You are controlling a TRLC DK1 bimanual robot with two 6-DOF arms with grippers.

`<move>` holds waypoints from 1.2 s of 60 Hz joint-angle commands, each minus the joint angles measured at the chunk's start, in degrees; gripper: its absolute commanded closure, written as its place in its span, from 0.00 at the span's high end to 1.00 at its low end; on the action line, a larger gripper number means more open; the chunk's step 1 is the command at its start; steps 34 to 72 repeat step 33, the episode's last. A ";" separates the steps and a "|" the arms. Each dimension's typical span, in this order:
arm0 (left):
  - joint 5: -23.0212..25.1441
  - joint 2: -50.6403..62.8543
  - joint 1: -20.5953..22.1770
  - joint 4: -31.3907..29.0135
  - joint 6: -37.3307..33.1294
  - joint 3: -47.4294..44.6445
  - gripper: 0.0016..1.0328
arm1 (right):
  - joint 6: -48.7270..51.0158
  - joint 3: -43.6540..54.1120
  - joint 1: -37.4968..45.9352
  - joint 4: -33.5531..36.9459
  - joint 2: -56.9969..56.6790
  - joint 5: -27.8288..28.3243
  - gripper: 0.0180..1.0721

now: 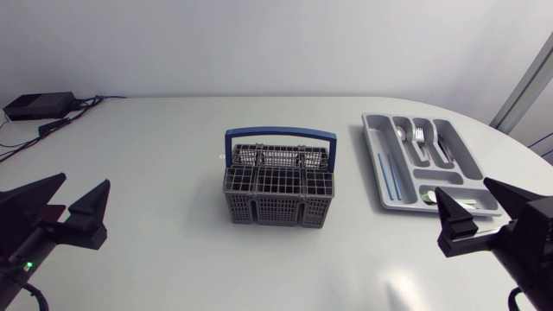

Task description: Unload the cutlery basket into the drawer organizer.

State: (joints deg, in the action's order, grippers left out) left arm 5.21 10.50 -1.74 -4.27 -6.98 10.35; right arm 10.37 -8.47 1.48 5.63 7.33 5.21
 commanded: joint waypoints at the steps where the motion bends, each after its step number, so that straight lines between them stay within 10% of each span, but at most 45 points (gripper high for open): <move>1: -1.19 -2.59 0.64 1.56 2.88 -3.15 0.95 | -4.02 2.81 -0.65 -1.84 -1.94 -1.45 0.95; 72: -5.21 -10.50 1.74 4.27 6.98 -10.35 0.95 | -10.37 8.47 -1.48 -5.63 -7.33 -5.21 0.95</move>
